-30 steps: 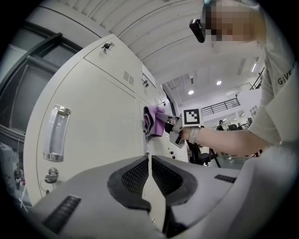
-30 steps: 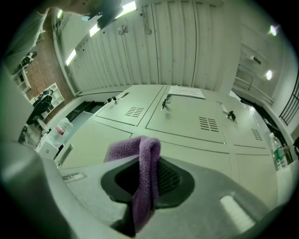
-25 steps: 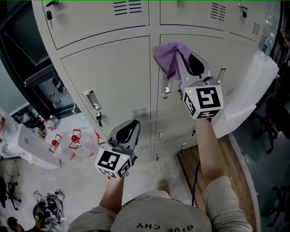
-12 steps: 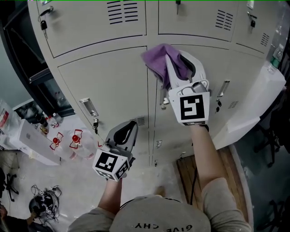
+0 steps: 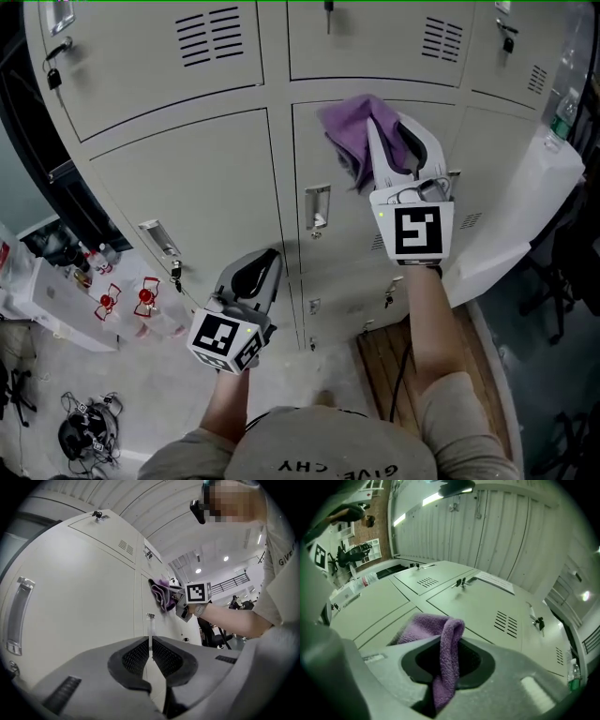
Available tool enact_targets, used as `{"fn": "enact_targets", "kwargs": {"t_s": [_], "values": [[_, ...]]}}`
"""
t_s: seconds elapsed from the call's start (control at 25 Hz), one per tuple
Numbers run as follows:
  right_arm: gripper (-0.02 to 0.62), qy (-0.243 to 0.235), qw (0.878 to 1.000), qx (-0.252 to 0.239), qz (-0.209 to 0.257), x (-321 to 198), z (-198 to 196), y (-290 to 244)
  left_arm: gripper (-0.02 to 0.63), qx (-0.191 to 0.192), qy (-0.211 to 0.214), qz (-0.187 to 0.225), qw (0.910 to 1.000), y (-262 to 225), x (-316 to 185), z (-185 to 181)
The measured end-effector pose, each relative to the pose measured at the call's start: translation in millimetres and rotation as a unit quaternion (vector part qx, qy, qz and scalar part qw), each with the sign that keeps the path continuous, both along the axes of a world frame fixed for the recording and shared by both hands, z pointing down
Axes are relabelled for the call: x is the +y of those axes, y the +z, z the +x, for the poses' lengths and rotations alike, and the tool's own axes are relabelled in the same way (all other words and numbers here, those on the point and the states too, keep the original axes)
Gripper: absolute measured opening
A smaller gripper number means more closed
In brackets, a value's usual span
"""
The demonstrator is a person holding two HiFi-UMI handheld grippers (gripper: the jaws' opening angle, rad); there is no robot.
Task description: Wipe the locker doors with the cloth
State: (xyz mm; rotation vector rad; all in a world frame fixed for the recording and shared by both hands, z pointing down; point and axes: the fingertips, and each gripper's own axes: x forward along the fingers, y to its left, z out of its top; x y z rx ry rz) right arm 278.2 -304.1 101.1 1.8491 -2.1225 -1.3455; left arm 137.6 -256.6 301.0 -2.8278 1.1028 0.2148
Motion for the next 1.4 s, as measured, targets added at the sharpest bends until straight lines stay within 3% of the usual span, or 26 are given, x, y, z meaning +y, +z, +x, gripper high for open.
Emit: {"fn": "enact_targets", "kwargs": {"t_s": [0.56, 0.8, 0.96, 1.12, 1.24, 1.4], "values": [[0.054, 0.101, 0.989, -0.107, -0.005, -6.5, 147.5, 1.8, 0.018, 0.006, 0.018, 0.006, 0.9998, -4.2, -9.6, 27.5], [0.052, 0.111, 0.983, -0.144, -0.002, -5.1, 169.7, 2.9, 0.018, 0.007, 0.011, 0.006, 0.9999, -5.1, -11.6, 23.8], [0.057, 0.076, 0.981, -0.176, 0.021, 6.9, 153.1, 6.5, 0.018, 0.003, 0.006, 0.005, 1.0000, -3.1, -10.8, 19.7], [0.057, 0.016, 0.985, -0.170, 0.017, 11.2, 105.8, 20.6, 0.018, 0.000, -0.002, 0.002, 1.0000, -1.6, -11.7, 14.1], [0.057, -0.032, 0.987, -0.156, 0.003, 10.9, 62.5, 34.0, 0.018, -0.002, -0.009, 0.003, 1.0000, -1.3, -11.3, 9.2], [0.056, -0.077, 0.992, -0.103, -0.007, 11.6, -2.4, 46.9, 0.018, -0.004, -0.019, -0.002, 0.9998, -0.4, -9.9, 2.8]]}}
